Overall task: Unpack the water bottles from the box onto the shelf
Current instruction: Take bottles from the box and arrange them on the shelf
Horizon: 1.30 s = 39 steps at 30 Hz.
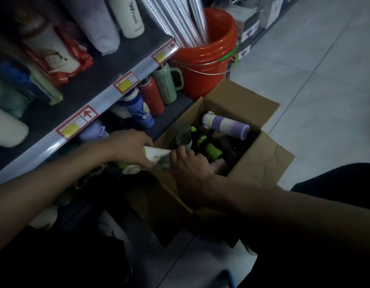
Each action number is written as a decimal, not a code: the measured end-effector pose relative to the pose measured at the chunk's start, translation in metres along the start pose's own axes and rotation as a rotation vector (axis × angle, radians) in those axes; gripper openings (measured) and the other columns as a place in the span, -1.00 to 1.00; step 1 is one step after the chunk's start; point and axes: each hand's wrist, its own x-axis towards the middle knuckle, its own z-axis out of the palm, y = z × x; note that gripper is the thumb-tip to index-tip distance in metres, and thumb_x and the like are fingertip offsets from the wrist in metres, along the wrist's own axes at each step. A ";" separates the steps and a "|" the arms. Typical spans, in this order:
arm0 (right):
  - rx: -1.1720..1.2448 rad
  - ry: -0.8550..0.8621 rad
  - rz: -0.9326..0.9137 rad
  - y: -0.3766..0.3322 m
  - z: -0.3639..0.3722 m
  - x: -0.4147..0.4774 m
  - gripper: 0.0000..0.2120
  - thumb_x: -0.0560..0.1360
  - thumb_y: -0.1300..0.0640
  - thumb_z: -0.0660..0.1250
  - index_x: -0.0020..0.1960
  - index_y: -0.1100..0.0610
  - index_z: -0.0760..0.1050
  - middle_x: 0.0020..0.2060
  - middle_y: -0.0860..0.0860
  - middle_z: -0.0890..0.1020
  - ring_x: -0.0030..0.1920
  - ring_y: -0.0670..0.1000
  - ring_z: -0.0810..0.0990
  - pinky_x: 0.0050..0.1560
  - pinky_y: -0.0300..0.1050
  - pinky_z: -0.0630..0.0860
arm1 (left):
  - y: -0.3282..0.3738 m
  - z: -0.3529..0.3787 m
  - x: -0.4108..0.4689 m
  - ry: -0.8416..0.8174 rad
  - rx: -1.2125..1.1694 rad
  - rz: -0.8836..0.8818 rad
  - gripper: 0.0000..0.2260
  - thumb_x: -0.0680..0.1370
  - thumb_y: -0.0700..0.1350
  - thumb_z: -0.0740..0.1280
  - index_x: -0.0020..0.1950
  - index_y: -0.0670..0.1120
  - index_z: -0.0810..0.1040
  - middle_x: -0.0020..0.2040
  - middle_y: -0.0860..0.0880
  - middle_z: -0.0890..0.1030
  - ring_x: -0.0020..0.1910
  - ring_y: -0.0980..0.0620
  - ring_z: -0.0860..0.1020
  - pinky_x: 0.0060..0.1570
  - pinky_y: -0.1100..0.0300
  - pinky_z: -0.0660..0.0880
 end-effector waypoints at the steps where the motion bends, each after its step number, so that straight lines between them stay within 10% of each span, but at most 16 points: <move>1: 0.014 0.024 0.004 -0.002 0.000 0.000 -0.38 0.62 0.00 0.20 0.53 0.31 0.12 0.43 0.32 0.30 0.26 0.30 0.49 0.00 0.06 0.45 | -0.004 -0.003 -0.009 0.019 -0.120 -0.013 -0.49 0.28 0.37 0.52 0.14 0.18 0.61 0.01 0.19 0.63 -0.06 0.15 0.59 -0.04 0.09 0.59; 10: -0.013 0.230 -0.102 -0.011 -0.004 0.009 -0.09 0.38 -0.19 0.47 0.53 0.26 0.25 0.27 0.25 0.50 0.23 0.29 0.50 0.25 0.17 0.47 | -0.024 0.012 -0.062 0.125 -0.791 -0.035 -0.59 0.27 0.23 0.56 0.07 0.16 0.68 -0.03 0.15 0.71 -0.09 0.22 0.66 -0.03 0.23 0.57; 16: -0.006 0.428 -0.170 0.001 -0.013 0.010 -0.42 0.44 -0.10 0.41 0.33 0.21 0.48 0.09 0.16 0.58 0.05 0.22 0.54 0.17 0.10 0.40 | -0.016 0.014 -0.063 0.073 -1.059 0.026 -0.58 0.30 0.15 0.53 0.09 0.01 0.72 -0.02 0.02 0.75 -0.04 0.05 0.71 0.03 0.12 0.61; 24: 0.145 0.224 -0.066 0.003 -0.011 0.008 -0.40 0.32 -0.12 0.53 0.25 0.10 0.45 0.10 0.09 0.46 -0.01 0.15 0.53 -0.13 0.00 0.49 | -0.016 0.029 -0.054 0.112 -1.307 -0.028 -0.71 0.49 0.02 0.46 0.20 0.06 0.68 0.10 0.13 0.72 0.11 0.17 0.66 0.12 0.30 0.56; 29: 0.364 0.099 0.070 0.007 -0.011 0.015 -0.40 0.40 -0.15 0.49 0.31 0.02 0.35 0.15 0.00 0.38 0.07 0.07 0.50 -0.03 0.05 0.54 | -0.022 0.026 -0.055 0.230 -1.624 -0.084 -0.71 0.46 0.05 0.42 0.13 0.02 0.73 0.12 -0.07 0.73 0.16 -0.06 0.67 0.33 -0.10 0.50; 39: 0.930 0.045 0.233 0.001 -0.036 0.029 -0.40 0.30 -0.06 0.61 0.23 -0.07 0.40 0.03 -0.12 0.59 -0.02 -0.12 0.59 0.00 -0.07 0.61 | -0.022 0.016 -0.046 0.463 -1.853 -0.200 -0.91 0.52 0.08 0.43 -0.12 0.15 0.74 -0.05 0.02 0.73 -0.02 0.00 0.68 -0.10 0.10 0.54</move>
